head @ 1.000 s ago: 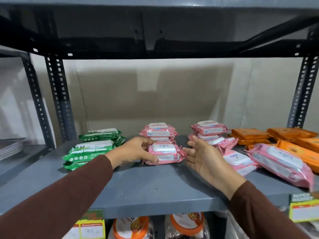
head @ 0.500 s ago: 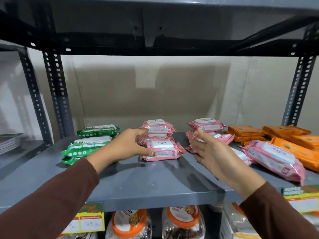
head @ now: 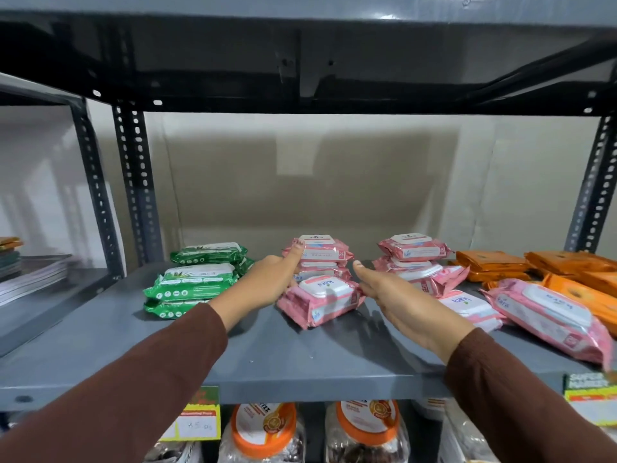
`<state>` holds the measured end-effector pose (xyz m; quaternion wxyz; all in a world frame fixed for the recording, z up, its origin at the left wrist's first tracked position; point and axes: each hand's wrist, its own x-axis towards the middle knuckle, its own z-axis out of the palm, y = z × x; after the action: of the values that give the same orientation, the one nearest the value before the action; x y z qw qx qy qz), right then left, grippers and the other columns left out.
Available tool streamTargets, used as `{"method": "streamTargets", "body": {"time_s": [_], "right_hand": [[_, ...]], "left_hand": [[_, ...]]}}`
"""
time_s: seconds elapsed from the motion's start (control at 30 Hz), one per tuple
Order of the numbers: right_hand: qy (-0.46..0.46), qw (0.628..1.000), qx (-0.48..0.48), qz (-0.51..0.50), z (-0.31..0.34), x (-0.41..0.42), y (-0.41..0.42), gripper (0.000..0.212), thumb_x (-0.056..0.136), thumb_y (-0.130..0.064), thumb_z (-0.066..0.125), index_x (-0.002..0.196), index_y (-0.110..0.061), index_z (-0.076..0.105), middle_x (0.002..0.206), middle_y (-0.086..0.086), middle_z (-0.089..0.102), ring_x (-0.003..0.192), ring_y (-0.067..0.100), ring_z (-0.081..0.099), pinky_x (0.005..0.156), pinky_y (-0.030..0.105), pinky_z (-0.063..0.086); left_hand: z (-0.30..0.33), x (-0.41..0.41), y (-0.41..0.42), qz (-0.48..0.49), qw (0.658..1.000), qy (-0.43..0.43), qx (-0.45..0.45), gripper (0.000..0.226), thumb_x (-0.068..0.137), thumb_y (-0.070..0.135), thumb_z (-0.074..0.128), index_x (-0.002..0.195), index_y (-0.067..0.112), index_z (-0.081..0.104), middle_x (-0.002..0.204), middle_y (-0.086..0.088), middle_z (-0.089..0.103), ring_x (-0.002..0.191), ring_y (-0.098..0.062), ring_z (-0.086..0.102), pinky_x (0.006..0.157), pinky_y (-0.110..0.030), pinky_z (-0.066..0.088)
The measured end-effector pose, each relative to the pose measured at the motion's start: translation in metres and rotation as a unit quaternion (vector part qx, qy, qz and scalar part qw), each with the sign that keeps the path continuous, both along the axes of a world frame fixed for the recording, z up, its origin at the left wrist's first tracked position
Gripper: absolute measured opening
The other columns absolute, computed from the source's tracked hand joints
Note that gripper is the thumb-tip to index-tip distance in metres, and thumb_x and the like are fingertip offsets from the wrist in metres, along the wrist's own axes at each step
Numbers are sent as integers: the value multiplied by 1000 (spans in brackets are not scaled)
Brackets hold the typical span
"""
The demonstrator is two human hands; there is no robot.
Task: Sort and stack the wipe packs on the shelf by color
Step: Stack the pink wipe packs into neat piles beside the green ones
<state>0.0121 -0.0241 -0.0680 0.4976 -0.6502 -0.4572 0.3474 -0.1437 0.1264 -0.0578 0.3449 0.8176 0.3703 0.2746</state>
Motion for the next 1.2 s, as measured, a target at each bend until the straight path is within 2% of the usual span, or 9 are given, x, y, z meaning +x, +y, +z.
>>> {"method": "streamTargets", "body": {"time_s": [0.17, 0.37, 0.5, 0.6, 0.67, 0.8, 0.87, 0.97, 1.2], "right_hand": [[-39, 997, -18, 64, -1, -7, 4, 75, 92, -65, 49, 155, -32, 26, 146, -25, 30, 141, 5, 29, 113, 28, 19], [-255, 961, -58, 89, -15, -14, 20, 142, 51, -73, 83, 155, -42, -9, 146, -14, 52, 125, 9, 56, 108, 33, 45], [-155, 977, -13, 143, -10, 7, 19, 124, 73, -9, 87, 155, -40, -1, 146, -11, 53, 126, 1, 54, 102, 21, 48], [-109, 980, 10, 168, -10, 22, 16, 120, 73, 10, 78, 150, -49, 8, 146, -6, 55, 134, 10, 53, 108, 40, 47], [-117, 983, 0, 140, -9, 27, 12, 117, 78, 16, 72, 146, -51, 6, 144, -4, 56, 132, 11, 54, 101, 32, 52], [-226, 974, -10, -10, -13, 26, 2, 123, 78, -3, 81, 158, -31, -8, 155, 7, 44, 140, 18, 46, 103, 31, 50], [-270, 956, 52, -98, -20, 17, -5, 116, 78, -12, 84, 159, -31, 3, 150, 4, 51, 136, 18, 51, 93, 20, 51], [-292, 933, 116, -173, -34, 9, -9, 95, 84, -21, 79, 157, -29, 19, 126, 3, 70, 118, 16, 65, 88, 23, 53], [138, 984, 59, -96, -28, 9, 13, 80, 93, -49, 56, 158, -34, 11, 136, 13, 63, 122, 26, 61, 103, 34, 40]], "left_hand": [[7, -13, -27, -9, 999, -10, -47, 86, 68, 89, 10, 90, 28, 66, 87, -4, 78, 86, -19, 72, 81, -31, 52], [15, -17, -35, 42, 999, -8, -33, 76, 81, 80, -2, 76, 30, 56, 73, -6, 77, 88, -20, 67, 87, -33, 45], [14, -14, -26, 54, 998, -16, -24, 80, 79, 83, -1, 73, 29, 58, 77, -2, 78, 86, -22, 69, 83, -32, 46], [18, -8, -28, 0, 995, -53, -90, 83, 64, 90, 1, 83, 38, 63, 105, 2, 72, 113, -27, 62, 103, -41, 41], [20, -2, -31, -31, 988, -73, -136, 75, 79, 79, -1, 95, 38, 60, 114, -2, 69, 122, -34, 55, 110, -48, 30], [20, 2, -26, -28, 980, -86, -179, 68, 91, 67, -4, 118, 36, 50, 127, -16, 64, 109, -38, 61, 96, -42, 38], [18, 0, -19, 2, 976, -70, -206, 99, 75, 85, -1, 146, 26, 34, 114, -18, 71, 97, -36, 67, 73, -38, 54], [14, -4, -9, 43, 961, -101, -255, 115, 66, 94, 7, 153, 20, 20, 83, -14, 76, 82, -28, 64, 62, -32, 45], [18, -14, -16, 32, 925, -187, -330, 114, 74, 89, 13, 149, 2, 23, 94, -26, 68, 90, -40, 70, 74, -46, 54]]}}
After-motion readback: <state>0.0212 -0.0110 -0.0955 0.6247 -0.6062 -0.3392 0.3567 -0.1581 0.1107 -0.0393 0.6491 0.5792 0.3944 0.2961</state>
